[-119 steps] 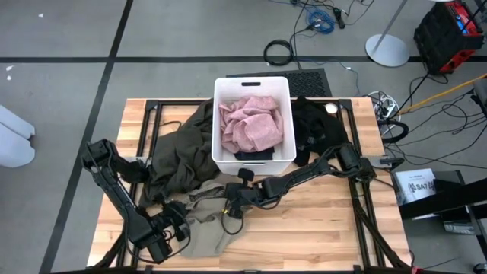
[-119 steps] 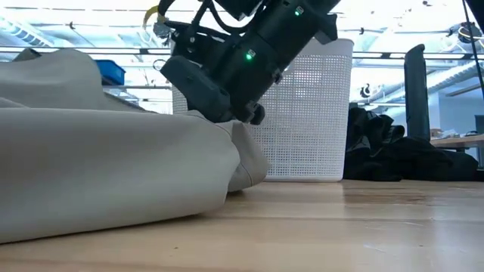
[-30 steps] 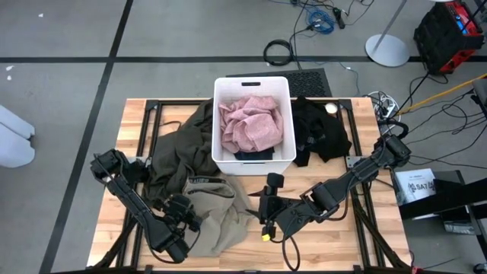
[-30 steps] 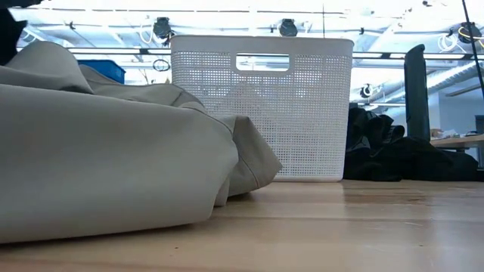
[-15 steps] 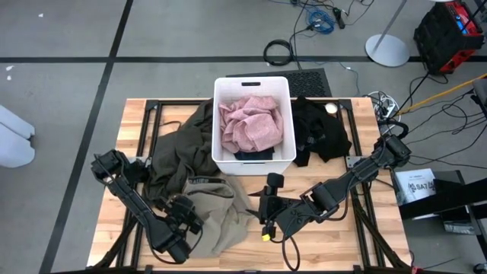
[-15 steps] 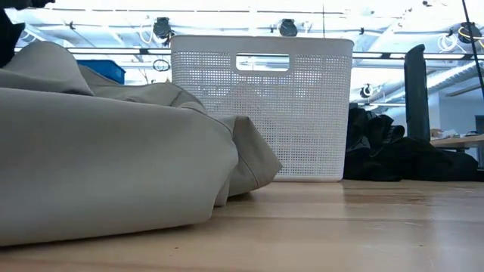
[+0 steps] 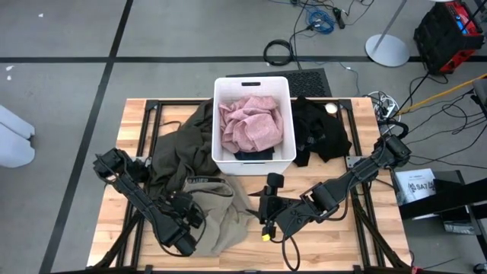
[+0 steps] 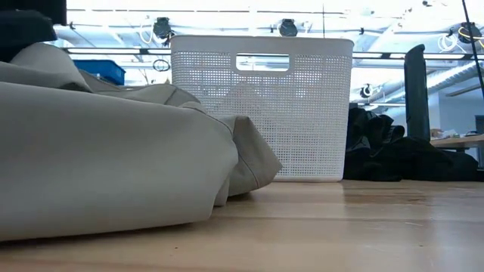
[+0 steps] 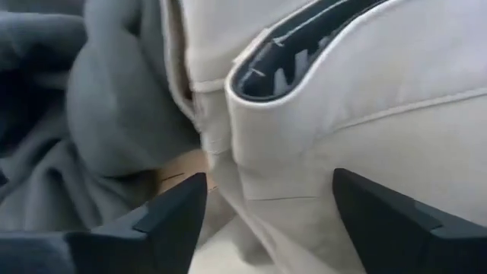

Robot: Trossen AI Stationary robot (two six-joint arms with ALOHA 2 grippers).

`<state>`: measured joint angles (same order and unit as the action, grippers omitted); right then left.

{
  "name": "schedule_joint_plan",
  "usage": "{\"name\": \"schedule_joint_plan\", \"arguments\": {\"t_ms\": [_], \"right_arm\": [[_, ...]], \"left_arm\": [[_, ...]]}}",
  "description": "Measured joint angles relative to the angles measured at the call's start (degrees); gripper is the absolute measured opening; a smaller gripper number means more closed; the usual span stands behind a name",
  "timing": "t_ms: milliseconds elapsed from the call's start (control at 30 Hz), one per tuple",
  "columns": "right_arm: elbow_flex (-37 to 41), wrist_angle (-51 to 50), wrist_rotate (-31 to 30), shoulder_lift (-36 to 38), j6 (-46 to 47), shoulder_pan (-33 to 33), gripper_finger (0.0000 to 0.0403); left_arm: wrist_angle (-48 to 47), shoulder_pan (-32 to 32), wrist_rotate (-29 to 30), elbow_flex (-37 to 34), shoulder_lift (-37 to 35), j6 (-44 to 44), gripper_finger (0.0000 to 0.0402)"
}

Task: Sort clothes
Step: Put the brown shorts into the white laundry bin

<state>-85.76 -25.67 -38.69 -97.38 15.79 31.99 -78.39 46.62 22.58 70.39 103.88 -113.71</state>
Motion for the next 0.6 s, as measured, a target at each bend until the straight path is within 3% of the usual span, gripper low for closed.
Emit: {"name": "schedule_joint_plan", "arguments": {"t_ms": [167,300,467,600], "right_arm": [[0.0,0.0,0.3,0.0,0.0,0.0,0.0194],[0.0,0.0,1.7,0.0,0.0,0.0,0.0194],[0.0,-0.1,1.7,0.0,0.0,0.0,0.0194],[0.0,-0.4,1.5,0.0,0.5,0.0,0.0194]], "left_arm": [[1.6,-0.1,-3.4,-2.1,0.0,-2.8,0.0334],[12.5,0.8,-6.5,-8.3,0.0,-3.0,0.0342],[28.2,1.9,-4.7,-15.8,-0.5,-3.4,0.0343],[31.3,2.7,-3.4,-17.7,-0.7,-3.1,0.0343]]}}
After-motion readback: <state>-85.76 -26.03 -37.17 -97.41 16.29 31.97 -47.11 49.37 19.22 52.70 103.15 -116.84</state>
